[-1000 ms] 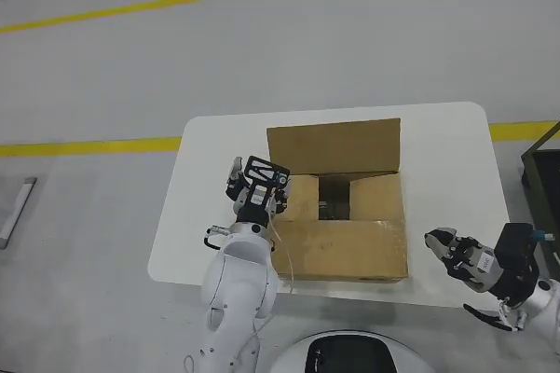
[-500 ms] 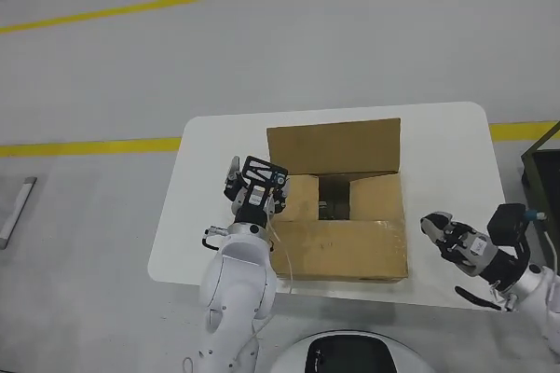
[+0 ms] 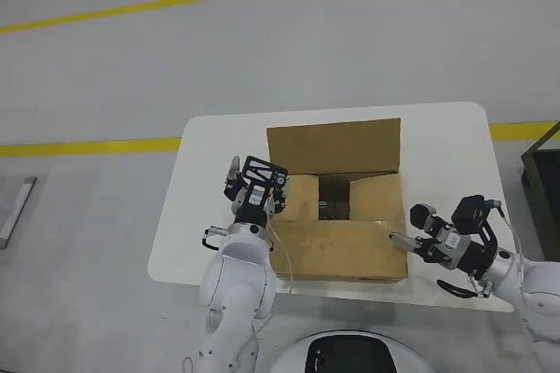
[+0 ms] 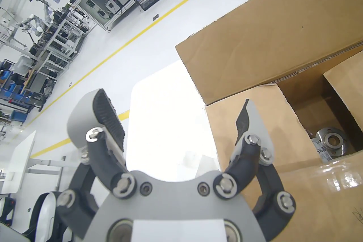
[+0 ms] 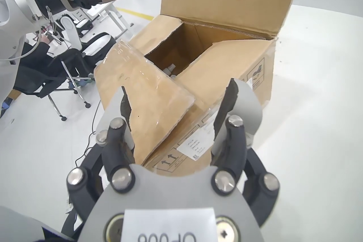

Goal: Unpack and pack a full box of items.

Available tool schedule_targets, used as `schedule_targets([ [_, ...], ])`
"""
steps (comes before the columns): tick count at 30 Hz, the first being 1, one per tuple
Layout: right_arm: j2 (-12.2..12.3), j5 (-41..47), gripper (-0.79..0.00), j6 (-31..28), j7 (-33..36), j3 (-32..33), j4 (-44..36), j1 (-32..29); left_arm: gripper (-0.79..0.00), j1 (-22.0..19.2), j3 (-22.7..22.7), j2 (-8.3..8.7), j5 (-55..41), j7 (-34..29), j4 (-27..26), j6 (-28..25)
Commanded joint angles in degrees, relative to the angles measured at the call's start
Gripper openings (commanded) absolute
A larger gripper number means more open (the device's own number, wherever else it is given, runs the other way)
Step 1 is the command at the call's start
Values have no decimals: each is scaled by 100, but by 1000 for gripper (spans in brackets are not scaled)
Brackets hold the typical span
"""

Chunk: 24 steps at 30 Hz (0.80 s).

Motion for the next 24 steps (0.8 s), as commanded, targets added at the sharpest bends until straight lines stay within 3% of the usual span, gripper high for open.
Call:
schedule_targets([
  [1, 7, -16, -249, 0, -22, -58, 29, 23, 0, 0, 0, 0, 0, 0, 0, 0],
  [3, 15, -29, -326, -12, -35, -106, 33, 31, 0, 0, 0, 0, 0, 0, 0, 0],
  [12, 62, 90, -428, -103, -37, -183, -38, -24, 0, 0, 0, 0, 0, 0, 0, 0],
  [24, 204, 1422, -379, -518, 498, 299, -351, -530, 0, 0, 0, 0, 0, 0, 0, 0],
])
